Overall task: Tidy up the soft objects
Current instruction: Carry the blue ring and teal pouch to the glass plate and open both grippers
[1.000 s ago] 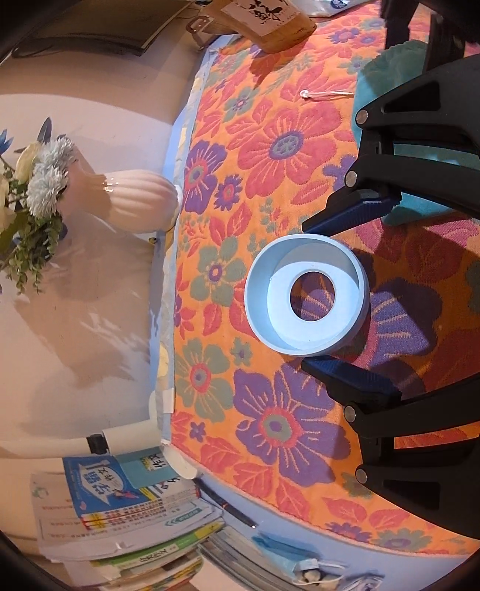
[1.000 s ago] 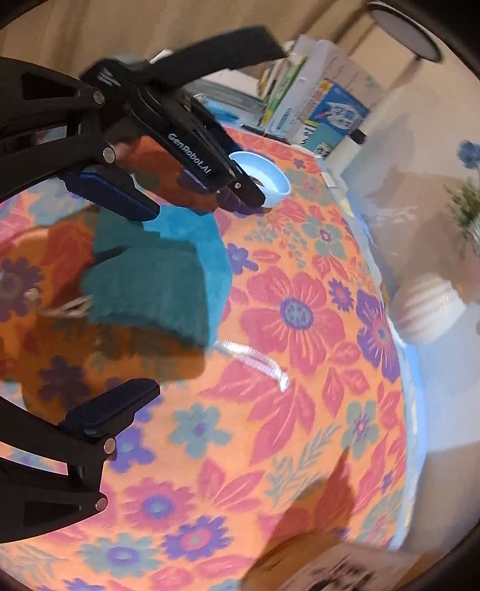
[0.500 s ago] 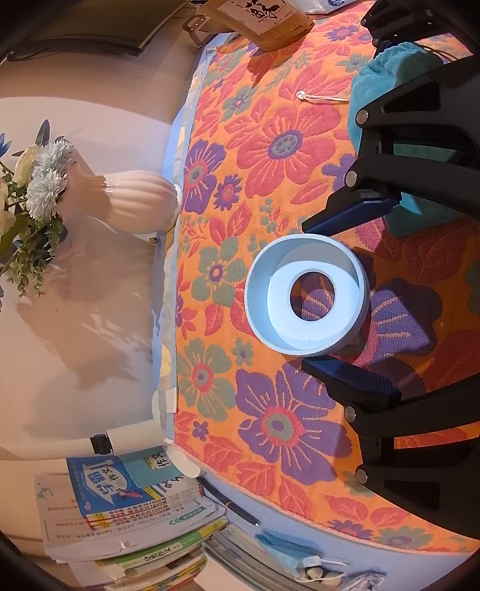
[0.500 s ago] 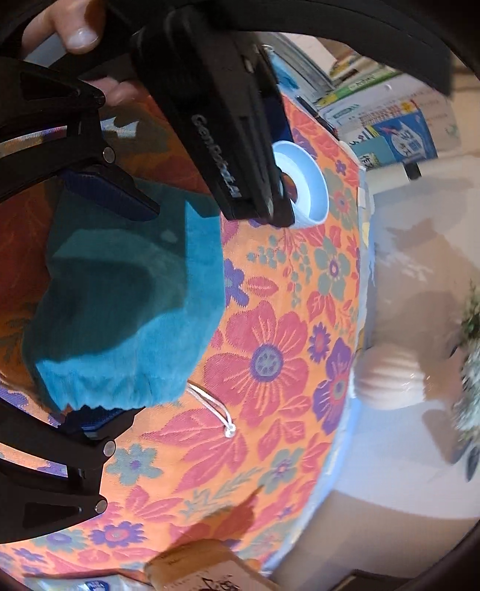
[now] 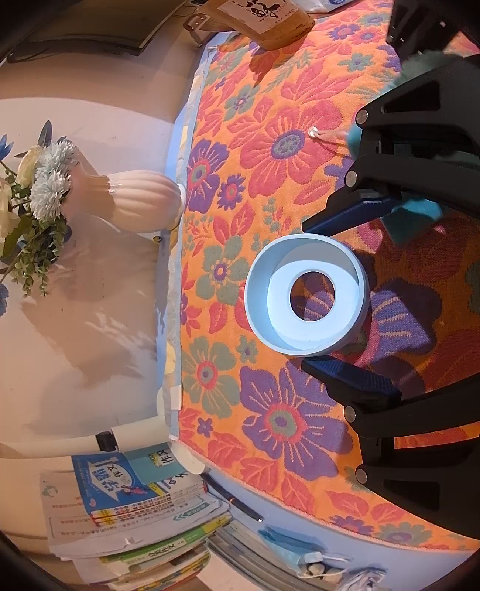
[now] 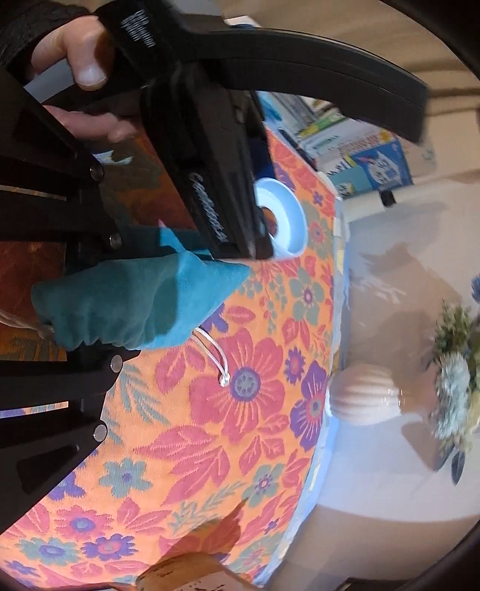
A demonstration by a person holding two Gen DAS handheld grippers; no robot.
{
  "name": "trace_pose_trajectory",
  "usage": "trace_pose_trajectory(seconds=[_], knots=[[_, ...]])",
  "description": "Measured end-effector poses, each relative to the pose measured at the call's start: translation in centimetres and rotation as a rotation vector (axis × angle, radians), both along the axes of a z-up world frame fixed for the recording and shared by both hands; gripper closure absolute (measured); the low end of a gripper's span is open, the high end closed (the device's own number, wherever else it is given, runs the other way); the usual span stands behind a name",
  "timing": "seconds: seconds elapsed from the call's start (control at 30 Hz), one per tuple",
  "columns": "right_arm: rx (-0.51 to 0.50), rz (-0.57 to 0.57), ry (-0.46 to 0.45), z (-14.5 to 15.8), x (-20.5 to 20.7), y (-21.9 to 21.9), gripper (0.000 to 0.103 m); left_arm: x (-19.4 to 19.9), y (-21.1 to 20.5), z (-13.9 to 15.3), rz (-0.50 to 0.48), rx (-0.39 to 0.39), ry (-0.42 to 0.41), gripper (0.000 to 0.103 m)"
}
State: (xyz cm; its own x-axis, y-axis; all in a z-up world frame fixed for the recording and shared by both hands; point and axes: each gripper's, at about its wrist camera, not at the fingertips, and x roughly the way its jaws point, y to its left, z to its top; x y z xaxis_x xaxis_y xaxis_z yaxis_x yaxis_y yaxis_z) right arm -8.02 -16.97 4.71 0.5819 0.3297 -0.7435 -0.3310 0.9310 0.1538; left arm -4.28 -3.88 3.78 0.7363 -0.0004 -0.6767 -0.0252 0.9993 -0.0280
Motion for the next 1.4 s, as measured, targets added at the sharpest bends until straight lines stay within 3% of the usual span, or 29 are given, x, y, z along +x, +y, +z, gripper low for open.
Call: trace_pose_trajectory(seconds=[0.1, 0.33, 0.57, 0.87, 1.1, 1.4], knots=[[0.031, -0.042, 0.007, 0.7, 0.2, -1.6, 0.084, -0.2, -0.4, 0.2, -0.007, 0.025, -0.003, 0.039], [0.012, -0.149, -0.129, 5.4, 0.0, -6.1, 0.084, -0.4, -3.0, 3.2, -0.056, -0.005, -0.050, 0.039], [0.042, -0.311, -0.237, 10.6, 0.1, -13.2, 0.084, 0.8, -9.5, 8.5, -0.165, 0.004, -0.137, 0.039], [0.124, -0.564, -0.278, 14.8, 0.4, -25.5, 0.084, 2.7, -20.6, 14.9, -0.332, 0.011, -0.234, 0.039], [0.163, -0.756, -0.239, 15.0, 1.3, -34.9, 0.084, 4.6, -29.4, 18.6, -0.460, -0.059, -0.242, 0.039], [0.229, -0.908, -0.151, 12.4, 1.5, -43.2, 0.084, 7.2, -39.0, 17.6, -0.605, -0.134, -0.111, 0.039]])
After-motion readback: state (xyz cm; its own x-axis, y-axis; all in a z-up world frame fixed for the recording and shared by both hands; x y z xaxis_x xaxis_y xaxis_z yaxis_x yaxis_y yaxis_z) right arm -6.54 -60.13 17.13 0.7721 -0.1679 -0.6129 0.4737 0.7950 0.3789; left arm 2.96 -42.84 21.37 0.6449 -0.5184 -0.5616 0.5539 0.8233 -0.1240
